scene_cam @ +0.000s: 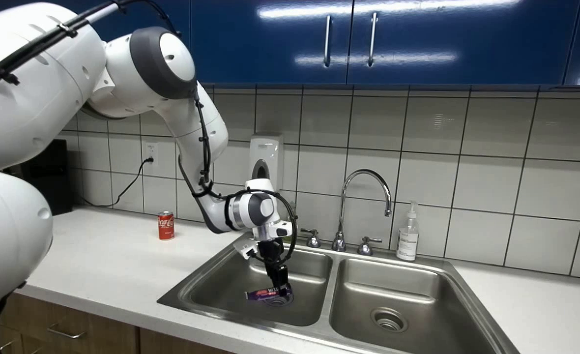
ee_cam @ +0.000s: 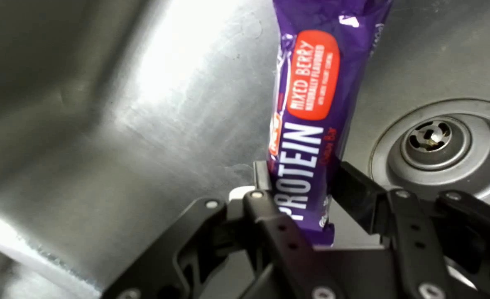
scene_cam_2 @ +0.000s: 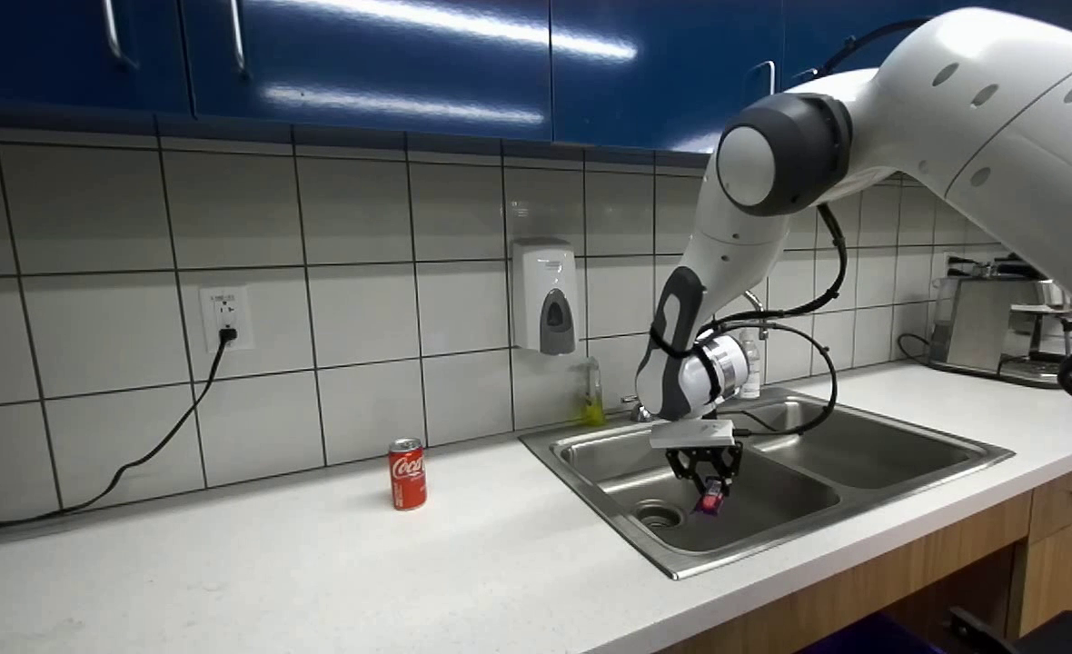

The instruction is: Remove the candy bar from the sink

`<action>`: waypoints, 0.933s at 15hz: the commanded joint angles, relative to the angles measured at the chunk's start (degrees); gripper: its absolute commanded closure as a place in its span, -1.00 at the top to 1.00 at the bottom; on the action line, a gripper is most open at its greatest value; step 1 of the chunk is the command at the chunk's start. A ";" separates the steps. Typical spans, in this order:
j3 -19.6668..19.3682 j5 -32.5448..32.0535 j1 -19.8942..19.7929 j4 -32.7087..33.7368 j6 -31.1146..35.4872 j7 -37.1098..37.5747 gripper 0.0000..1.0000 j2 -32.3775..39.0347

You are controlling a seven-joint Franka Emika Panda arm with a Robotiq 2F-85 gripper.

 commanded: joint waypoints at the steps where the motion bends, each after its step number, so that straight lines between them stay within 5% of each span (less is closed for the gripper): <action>1: 0.01 -4.86 1.31 -4.30 -2.08 -0.55 -0.63 -5.91; 14: 5.44 -20.41 5.76 -14.10 -2.10 -4.29 -0.63 -17.90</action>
